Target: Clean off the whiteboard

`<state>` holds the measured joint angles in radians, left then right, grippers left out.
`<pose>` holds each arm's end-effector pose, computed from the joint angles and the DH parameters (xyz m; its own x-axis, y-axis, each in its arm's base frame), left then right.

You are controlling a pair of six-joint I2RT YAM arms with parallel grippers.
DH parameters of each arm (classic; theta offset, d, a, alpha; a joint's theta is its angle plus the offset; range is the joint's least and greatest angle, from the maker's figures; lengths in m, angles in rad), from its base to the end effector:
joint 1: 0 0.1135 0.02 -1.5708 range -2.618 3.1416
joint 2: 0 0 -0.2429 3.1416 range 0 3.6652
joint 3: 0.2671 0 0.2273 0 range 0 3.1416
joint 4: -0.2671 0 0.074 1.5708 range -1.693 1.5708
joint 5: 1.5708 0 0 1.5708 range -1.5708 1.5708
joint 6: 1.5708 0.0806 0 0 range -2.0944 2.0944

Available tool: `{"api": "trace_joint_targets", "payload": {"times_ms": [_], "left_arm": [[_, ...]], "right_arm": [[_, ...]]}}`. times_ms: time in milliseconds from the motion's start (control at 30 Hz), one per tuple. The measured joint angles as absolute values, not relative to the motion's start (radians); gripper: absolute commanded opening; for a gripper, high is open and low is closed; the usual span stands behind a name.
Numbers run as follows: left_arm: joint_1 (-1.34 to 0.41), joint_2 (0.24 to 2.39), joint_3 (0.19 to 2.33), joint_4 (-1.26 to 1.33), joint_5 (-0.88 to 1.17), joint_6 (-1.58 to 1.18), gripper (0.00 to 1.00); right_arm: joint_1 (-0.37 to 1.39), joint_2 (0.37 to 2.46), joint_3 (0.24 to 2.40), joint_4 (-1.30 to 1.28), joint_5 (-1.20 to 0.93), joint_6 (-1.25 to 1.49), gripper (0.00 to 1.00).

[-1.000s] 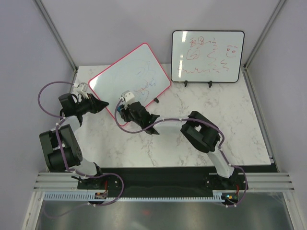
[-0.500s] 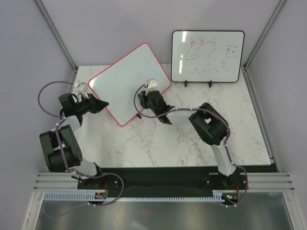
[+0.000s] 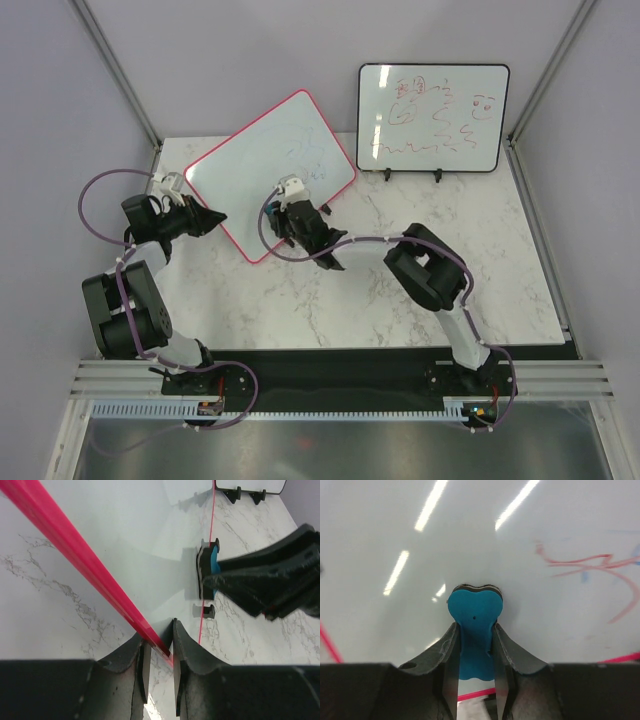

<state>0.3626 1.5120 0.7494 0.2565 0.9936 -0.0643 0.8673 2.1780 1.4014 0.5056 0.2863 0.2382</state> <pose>0.3128 0.0464 0.1907 -0.4839 -0.2211 -0.8467 0.4616 0.7575 -0.4616 0.3426 0.3687 0.1616 -0.2994 -0.0030 -0.9541 -0.4990 0.8528 0.1539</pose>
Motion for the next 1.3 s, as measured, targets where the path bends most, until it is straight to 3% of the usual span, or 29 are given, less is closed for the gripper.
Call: {"api": "trace_joint_targets", "payload": {"times_ms": [200,600,833,1300], "left_arm": [[0.363,1.512,0.751,0.248,0.994,-0.060,0.02],[0.362,1.512,0.759,0.234,0.993,-0.051,0.02],[0.363,1.512,0.760,0.233,0.995,-0.048,0.02],[0.366,1.512,0.760,0.224,0.994,-0.039,0.02]], "right_arm": [[0.948,2.193,1.411,0.532,0.208,0.259,0.00],[0.702,2.163,1.267,0.587,0.282,0.376,0.00],[0.704,2.163,1.262,0.585,0.266,0.441,0.00],[0.792,2.232,1.492,0.578,0.133,0.495,0.00]]}}
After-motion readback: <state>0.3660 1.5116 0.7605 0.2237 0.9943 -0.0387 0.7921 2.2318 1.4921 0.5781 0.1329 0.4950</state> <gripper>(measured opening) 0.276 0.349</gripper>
